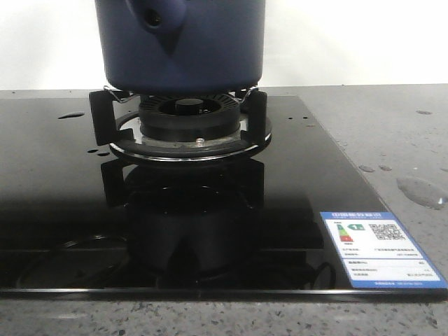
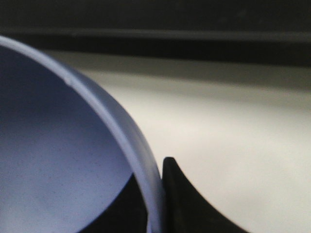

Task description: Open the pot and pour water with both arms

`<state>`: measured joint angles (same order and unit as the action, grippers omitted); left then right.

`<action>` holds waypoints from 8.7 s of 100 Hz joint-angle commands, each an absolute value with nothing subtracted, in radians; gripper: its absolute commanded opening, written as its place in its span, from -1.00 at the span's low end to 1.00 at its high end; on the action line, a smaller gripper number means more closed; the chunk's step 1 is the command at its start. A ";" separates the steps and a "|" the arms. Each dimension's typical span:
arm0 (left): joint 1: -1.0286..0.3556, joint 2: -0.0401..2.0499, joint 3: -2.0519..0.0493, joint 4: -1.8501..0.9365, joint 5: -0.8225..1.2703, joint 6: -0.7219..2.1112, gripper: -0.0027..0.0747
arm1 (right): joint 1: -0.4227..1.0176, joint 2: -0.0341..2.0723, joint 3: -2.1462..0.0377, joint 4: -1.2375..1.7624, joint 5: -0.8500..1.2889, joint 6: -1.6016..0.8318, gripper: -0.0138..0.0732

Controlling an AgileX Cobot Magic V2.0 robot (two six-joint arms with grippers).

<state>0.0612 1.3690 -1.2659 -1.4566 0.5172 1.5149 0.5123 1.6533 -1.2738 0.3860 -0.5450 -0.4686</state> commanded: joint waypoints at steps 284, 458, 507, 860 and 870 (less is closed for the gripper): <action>-0.132 1.332 -1.305 -1.635 0.726 1.538 0.04 | -0.096 1.497 -1.260 0.185 0.966 -0.165 -0.79; -0.249 1.542 -1.305 -1.543 0.902 1.551 0.04 | -0.096 1.294 -1.448 0.202 1.084 -0.185 0.27; -0.233 1.527 -1.322 -1.550 0.914 1.551 0.62 | -0.096 1.294 -1.448 0.202 1.076 -0.185 0.27; -0.087 0.270 -0.232 -0.193 -0.046 0.038 -0.98 | -0.029 0.319 -0.301 0.702 0.192 -0.621 -0.84; -0.104 0.191 -0.147 -0.189 -0.046 0.038 -0.98 | -0.029 0.319 -0.301 0.702 0.192 -0.621 -0.84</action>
